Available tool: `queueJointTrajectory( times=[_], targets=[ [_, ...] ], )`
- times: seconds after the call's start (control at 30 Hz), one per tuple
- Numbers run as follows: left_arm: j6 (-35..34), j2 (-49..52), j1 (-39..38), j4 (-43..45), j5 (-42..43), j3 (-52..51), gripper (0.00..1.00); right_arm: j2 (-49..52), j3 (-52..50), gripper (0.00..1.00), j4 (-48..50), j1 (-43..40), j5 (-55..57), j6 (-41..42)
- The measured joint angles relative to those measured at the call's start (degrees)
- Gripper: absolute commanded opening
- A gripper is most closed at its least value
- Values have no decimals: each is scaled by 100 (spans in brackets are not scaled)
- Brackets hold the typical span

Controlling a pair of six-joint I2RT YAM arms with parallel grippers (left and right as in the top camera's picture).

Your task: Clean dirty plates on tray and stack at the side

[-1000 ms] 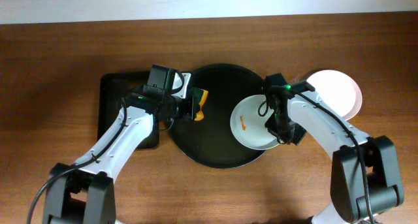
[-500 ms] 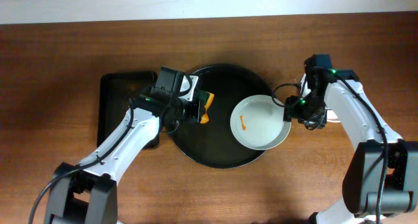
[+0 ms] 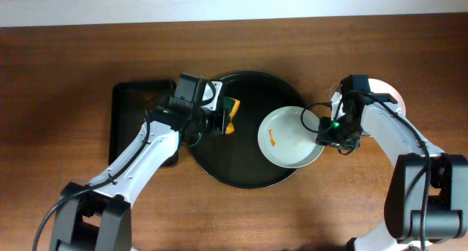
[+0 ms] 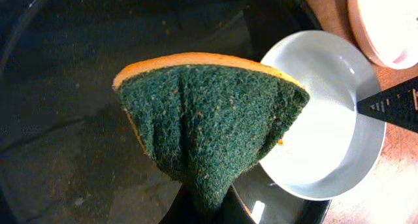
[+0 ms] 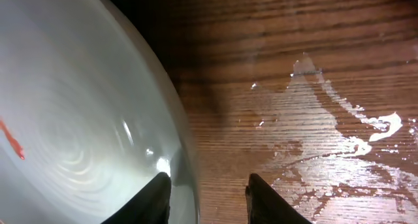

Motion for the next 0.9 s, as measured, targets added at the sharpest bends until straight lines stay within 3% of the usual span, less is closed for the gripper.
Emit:
queueJointTrajectory(
  times=[0.2,0.27,0.37,0.43,0.73,0.9],
  targets=[
    [-48,48,-155,304,-17,0,1,0,0,39,50,131,-33,-4],
    [-170,245,-501,533,-13,0,1,2,0,22,50,131,-33,-7],
    [-376,629,-966,824,-13,0,1,0,0,17,66,131,-35,-15],
    [-496,802,-1237,990,-13,0,1,2,0,4,66,131,-28,-35],
    [-999,1182,-1547,1676,4,-4,1,0,0,4,72,131,-94,-20],
    [-1163,1668,-1547,1668,581,-4,1,0,0,4,87,131,-94,-17]
  ],
)
